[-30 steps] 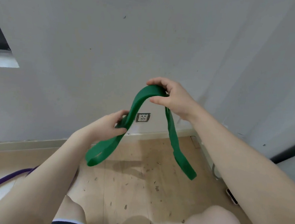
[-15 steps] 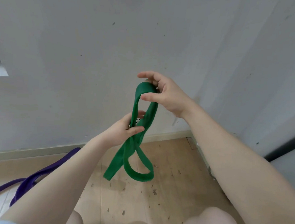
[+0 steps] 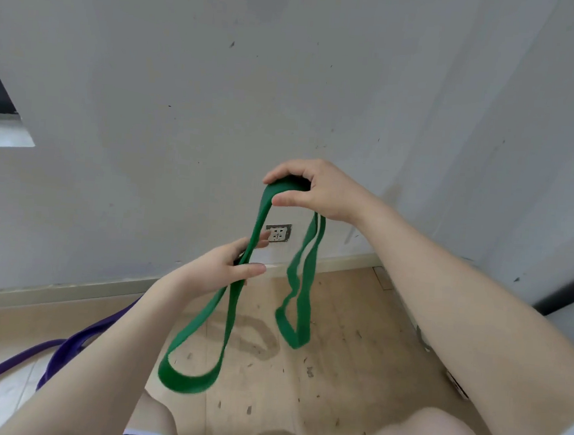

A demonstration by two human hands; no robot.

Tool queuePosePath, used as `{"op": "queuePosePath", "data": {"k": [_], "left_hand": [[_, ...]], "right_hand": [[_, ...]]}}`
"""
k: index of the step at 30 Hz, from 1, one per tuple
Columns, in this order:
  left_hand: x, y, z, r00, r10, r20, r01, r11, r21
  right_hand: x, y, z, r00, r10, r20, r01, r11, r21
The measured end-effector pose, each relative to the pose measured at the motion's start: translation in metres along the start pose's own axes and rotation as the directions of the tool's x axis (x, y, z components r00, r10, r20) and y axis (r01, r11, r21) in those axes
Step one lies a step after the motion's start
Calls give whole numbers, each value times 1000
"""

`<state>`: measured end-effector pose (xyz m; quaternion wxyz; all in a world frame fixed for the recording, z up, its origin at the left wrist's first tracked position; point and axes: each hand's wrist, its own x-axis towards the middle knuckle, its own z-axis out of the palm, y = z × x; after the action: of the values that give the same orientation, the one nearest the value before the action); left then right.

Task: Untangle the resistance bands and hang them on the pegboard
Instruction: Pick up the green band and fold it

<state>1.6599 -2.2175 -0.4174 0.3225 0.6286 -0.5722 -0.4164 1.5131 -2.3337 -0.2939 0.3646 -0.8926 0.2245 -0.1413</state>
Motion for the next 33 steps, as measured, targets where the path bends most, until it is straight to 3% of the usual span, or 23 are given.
{"op": "queuePosePath", "data": {"k": [5, 8, 10, 14, 18, 24, 27, 30, 33], "left_hand": [[6, 10, 11, 992, 107, -69, -100, 991, 93], [13, 17, 17, 982, 145, -120, -153, 986, -61], [16, 19, 24, 981, 150, -123, -163, 981, -104], [17, 27, 44, 994, 102, -31, -106, 970, -218], [17, 27, 41, 996, 74, -57, -81, 989, -125], [12, 21, 52, 999, -50, -2, 49, 983, -177], [8, 18, 55, 998, -58, 4, 58, 977, -205], [1, 16, 50, 996, -70, -62, 58, 983, -174], [-5, 12, 33, 976, -45, -214, 21, 993, -114]], "right_hand": [[-8, -9, 9, 999, -25, -26, 30, 971, 237], [-12, -10, 5, 987, 15, -158, 45, 930, 365], [-14, -13, 4, 984, 34, -174, 34, 928, 372], [-17, -15, 2, 987, 30, -161, 28, 938, 345], [-23, -8, -11, 974, 25, -225, 51, 945, 324], [-21, -4, -11, 957, 0, -289, 157, 840, 520], [-20, 0, -9, 962, -10, -272, 147, 859, 490], [-23, 11, -14, 925, 58, -376, 164, 832, 529], [-38, 44, -29, 861, 222, -458, 146, 753, 641]]}}
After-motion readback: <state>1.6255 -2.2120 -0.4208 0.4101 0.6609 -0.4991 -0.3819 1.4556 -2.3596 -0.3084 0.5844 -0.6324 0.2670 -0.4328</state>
